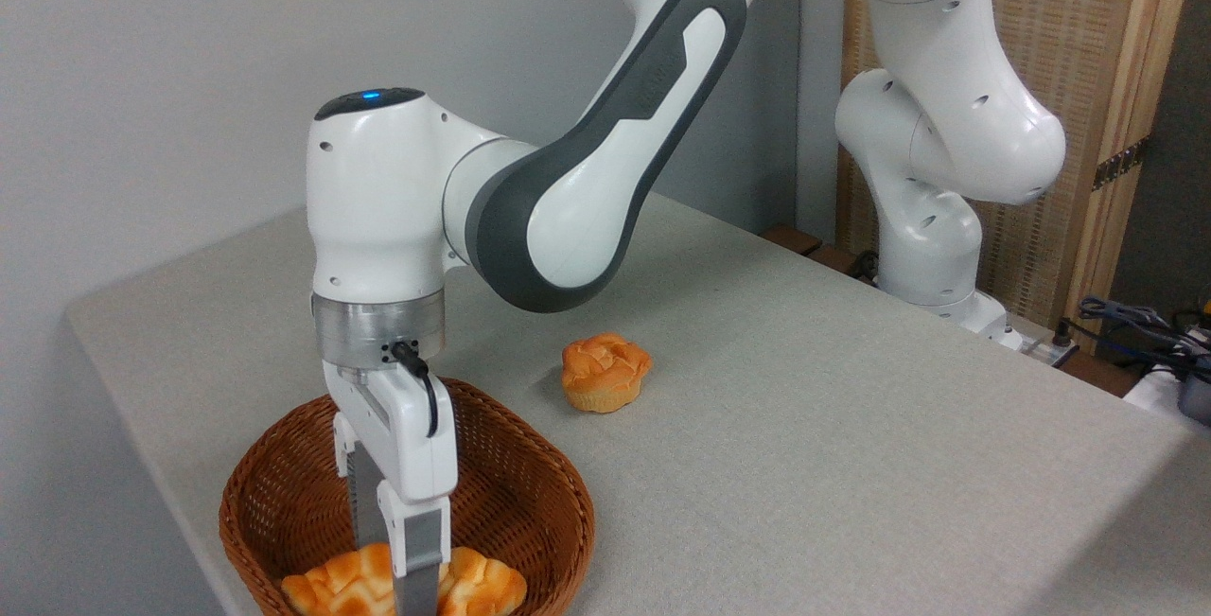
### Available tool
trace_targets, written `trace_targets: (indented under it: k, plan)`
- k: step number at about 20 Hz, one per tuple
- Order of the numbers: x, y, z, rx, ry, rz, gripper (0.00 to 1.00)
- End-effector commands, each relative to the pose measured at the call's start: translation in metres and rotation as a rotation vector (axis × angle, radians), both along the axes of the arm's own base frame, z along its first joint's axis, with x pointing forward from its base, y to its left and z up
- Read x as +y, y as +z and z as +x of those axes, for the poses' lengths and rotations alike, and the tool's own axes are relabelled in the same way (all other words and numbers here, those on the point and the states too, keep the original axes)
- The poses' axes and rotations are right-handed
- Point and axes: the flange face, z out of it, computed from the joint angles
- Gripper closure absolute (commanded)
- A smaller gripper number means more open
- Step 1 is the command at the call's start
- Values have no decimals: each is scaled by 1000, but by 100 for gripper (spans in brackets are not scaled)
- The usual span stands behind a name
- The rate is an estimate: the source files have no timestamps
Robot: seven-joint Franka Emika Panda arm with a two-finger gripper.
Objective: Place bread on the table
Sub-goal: 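Close the gripper on the braided bread roll inside the basket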
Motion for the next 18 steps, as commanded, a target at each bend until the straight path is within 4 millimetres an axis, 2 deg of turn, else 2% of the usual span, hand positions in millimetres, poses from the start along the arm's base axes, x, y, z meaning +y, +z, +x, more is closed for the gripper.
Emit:
trace_targets:
  k: [1, 5, 9, 14, 18]
  plan:
    - [-18, 0, 1, -17, -45, -9, 83]
    - [-13, 4, 2, -23, -37, -7, 84]
    - [-13, 6, 2, -24, -50, -2, 92]
    - [-8, 9, 2, -28, -47, -4, 95]
    - [-9, 37, -3, -56, -31, -20, 97]
